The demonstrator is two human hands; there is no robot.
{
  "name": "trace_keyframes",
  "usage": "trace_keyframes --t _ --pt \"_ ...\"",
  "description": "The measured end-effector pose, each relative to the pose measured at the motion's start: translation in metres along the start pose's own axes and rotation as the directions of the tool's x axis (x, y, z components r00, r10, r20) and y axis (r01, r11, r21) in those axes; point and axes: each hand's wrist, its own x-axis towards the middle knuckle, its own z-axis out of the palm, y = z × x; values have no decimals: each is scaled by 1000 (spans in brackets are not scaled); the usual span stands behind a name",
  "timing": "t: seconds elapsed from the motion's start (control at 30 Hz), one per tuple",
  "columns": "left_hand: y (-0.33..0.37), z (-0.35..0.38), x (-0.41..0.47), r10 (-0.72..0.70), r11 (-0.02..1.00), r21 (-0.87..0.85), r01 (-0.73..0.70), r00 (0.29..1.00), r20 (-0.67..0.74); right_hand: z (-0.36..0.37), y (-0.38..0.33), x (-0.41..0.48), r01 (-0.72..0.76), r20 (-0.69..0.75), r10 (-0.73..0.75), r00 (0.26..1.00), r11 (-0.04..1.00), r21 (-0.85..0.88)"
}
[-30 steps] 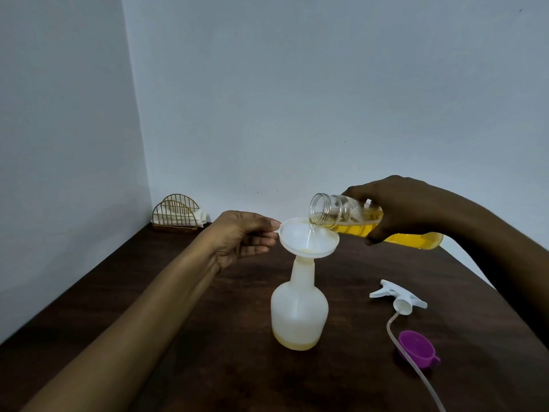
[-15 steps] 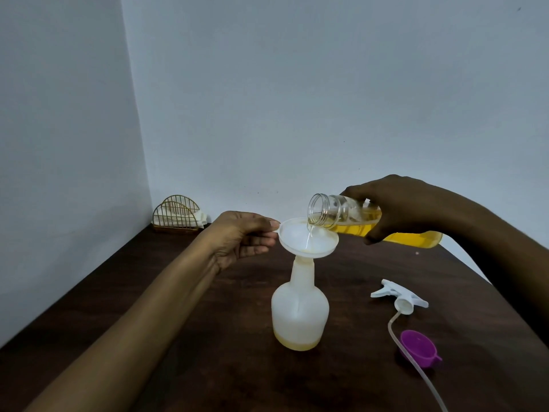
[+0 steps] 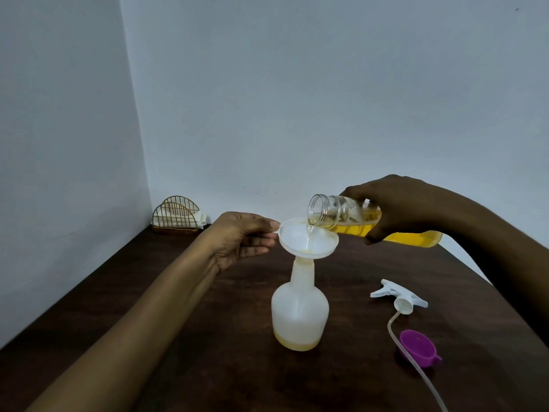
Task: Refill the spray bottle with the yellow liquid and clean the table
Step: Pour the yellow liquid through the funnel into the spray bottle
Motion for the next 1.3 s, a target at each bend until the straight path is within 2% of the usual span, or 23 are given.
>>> trace_keyframes --t 1.3 --pt "-1 -1 1 1 1000 3 -1 1000 -3 -2 -3 -1 -3 -4 3 1000 1000 -15"
